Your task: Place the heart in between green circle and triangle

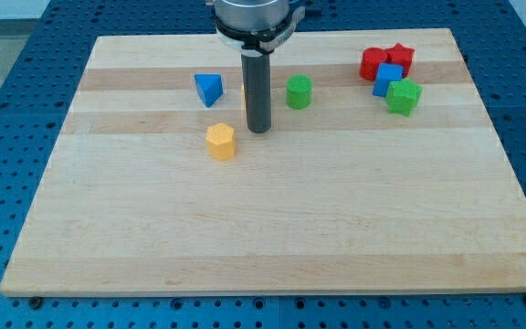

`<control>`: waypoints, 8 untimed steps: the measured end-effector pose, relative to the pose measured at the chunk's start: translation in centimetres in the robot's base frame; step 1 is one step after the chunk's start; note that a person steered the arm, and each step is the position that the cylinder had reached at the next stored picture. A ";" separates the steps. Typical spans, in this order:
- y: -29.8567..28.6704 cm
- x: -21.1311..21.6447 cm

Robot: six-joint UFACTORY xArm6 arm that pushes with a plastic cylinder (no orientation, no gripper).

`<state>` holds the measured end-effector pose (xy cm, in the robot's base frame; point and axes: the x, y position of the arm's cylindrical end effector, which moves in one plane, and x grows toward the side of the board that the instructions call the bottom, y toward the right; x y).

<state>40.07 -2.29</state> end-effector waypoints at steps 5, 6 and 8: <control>0.2 -3.7; 0.3 1.3; -0.1 5.2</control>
<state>45.26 -2.44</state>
